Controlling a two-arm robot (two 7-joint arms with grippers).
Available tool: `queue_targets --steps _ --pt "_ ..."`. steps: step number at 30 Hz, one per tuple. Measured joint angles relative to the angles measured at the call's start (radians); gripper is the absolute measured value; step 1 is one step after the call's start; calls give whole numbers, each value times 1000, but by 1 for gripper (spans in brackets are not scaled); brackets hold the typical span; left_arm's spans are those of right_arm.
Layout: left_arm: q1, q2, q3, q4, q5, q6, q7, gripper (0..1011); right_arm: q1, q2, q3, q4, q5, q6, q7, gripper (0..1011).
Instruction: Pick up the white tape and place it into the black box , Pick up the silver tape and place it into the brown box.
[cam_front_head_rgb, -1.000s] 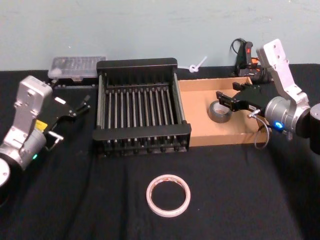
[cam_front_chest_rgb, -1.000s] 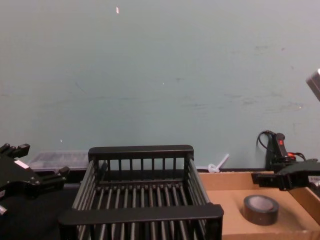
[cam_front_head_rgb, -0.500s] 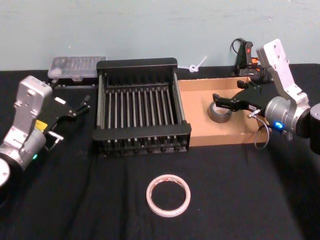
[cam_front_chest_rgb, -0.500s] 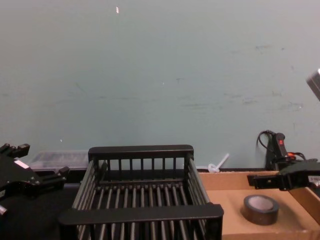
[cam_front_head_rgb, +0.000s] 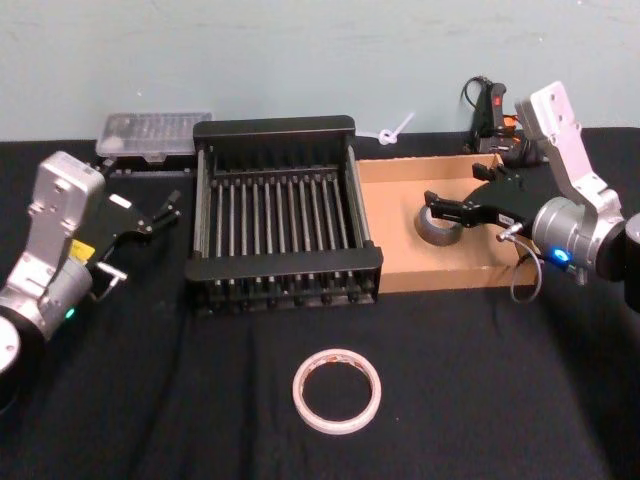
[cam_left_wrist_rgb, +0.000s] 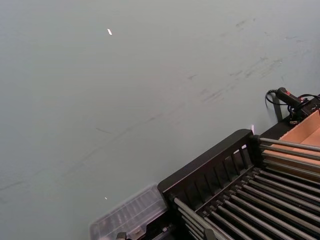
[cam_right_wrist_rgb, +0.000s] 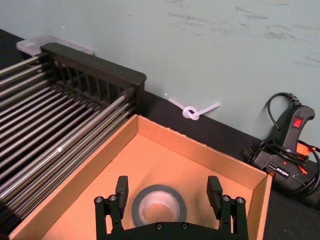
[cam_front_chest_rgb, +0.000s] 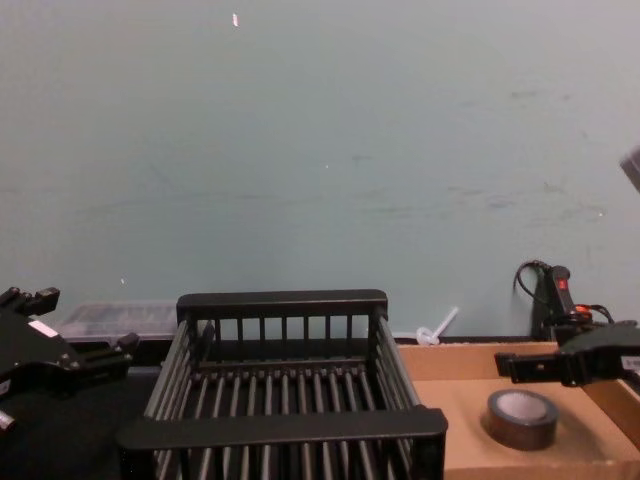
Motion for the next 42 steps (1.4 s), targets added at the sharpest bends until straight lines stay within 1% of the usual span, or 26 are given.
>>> queue_targets --steps 4,9,11,12,14,17,18,23,24,28,29,33,34,37,38,42 --pt "0 0 0 0 0 0 0 1001 -28 18 3 -33 6 -13 18 1002" --pt "0 0 0 0 0 0 0 1001 -76 43 12 -88 21 -18 27 1000" --pt "0 0 0 0 0 0 0 1001 -113 60 20 -129 32 -25 31 1002" --pt "0 0 0 0 0 0 0 1001 -113 60 20 -129 32 -25 31 1002" --pt "0 0 0 0 0 0 0 1001 -154 81 31 -173 46 -38 34 1002" --pt "0 0 0 0 0 0 0 1001 -185 98 37 -204 58 -55 41 1002" --pt "0 0 0 0 0 0 0 1002 -203 109 41 -224 65 -67 49 1002" --pt "0 0 0 0 0 0 0 1001 -253 149 45 -273 84 -102 78 1002" --pt "0 0 0 0 0 0 0 1001 -267 164 43 -285 90 -113 93 1002" --pt "0 0 0 0 0 0 0 1001 -289 192 33 -306 99 -134 125 1002" --pt "0 0 0 0 0 0 0 1001 -297 206 25 -314 103 -146 144 1002" --pt "0 0 0 0 0 0 0 1001 -308 231 6 -327 113 -170 184 1000" --pt "0 0 0 0 0 0 0 1001 -309 238 -6 -329 116 -177 200 1002" --pt "0 0 0 0 0 0 0 1001 -309 244 -17 -331 118 -181 215 1002" --pt "0 0 0 0 0 0 0 1001 -307 249 -34 -333 120 -185 231 1000" --pt "0 0 0 0 0 0 0 1001 -302 252 -64 -333 121 -186 253 1002"
